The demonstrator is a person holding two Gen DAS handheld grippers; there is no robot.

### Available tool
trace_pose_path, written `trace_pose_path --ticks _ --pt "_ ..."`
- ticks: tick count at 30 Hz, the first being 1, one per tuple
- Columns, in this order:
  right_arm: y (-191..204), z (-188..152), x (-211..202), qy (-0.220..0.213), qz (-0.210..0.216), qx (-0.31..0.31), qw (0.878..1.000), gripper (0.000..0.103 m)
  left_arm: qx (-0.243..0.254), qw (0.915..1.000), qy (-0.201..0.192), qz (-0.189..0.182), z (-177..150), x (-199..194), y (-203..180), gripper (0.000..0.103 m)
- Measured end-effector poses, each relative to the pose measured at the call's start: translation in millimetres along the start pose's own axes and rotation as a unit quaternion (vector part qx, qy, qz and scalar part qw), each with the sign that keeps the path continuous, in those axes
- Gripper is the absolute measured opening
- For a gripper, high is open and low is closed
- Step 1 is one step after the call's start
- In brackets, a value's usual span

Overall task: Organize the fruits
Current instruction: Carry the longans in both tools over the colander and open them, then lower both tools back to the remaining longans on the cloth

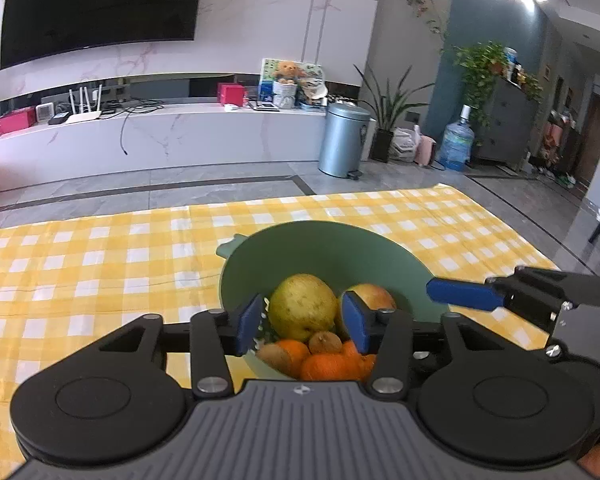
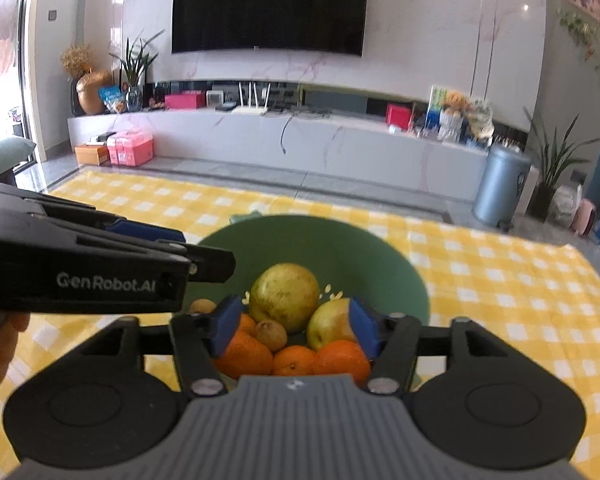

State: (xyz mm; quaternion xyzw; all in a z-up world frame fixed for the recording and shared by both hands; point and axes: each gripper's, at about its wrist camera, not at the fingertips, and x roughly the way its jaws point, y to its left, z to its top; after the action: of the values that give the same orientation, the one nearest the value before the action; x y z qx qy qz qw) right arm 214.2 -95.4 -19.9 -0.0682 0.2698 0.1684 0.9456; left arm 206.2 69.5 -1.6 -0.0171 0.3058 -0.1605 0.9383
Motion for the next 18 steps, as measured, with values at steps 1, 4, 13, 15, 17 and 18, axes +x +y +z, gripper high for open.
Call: trace_pose_path --ticks 1,4,13,15,17,18 --pt "1 0 -5 -0.004 -0.001 -0.002 1.0 0.06 0.004 1.0 0.002 -0.002 -2 -3 -1 0.057" --pt "3 -6 -21 -0.014 -0.005 -0.001 1.0 0.066 0.01 0.9998 0.008 -0.012 -9 -12 -2 0.057" --pt "-3 -41 -60 0.004 -0.019 0.046 0.999 0.07 0.013 0.997 0.045 -0.061 -17 -26 -6 0.057" --pt "-5 -50 -66 0.015 -0.023 0.053 0.998 0.07 0.023 0.9942 0.062 -0.085 -20 -26 -9 0.057" --pt "-5 -59 -72 0.025 -0.028 0.053 0.998 0.07 0.039 0.9913 0.077 -0.099 -26 -26 -14 0.057" --pt "-6 -63 -74 0.03 -0.029 0.052 0.998 0.07 0.047 0.9897 0.087 -0.104 -28 -24 -16 0.057"
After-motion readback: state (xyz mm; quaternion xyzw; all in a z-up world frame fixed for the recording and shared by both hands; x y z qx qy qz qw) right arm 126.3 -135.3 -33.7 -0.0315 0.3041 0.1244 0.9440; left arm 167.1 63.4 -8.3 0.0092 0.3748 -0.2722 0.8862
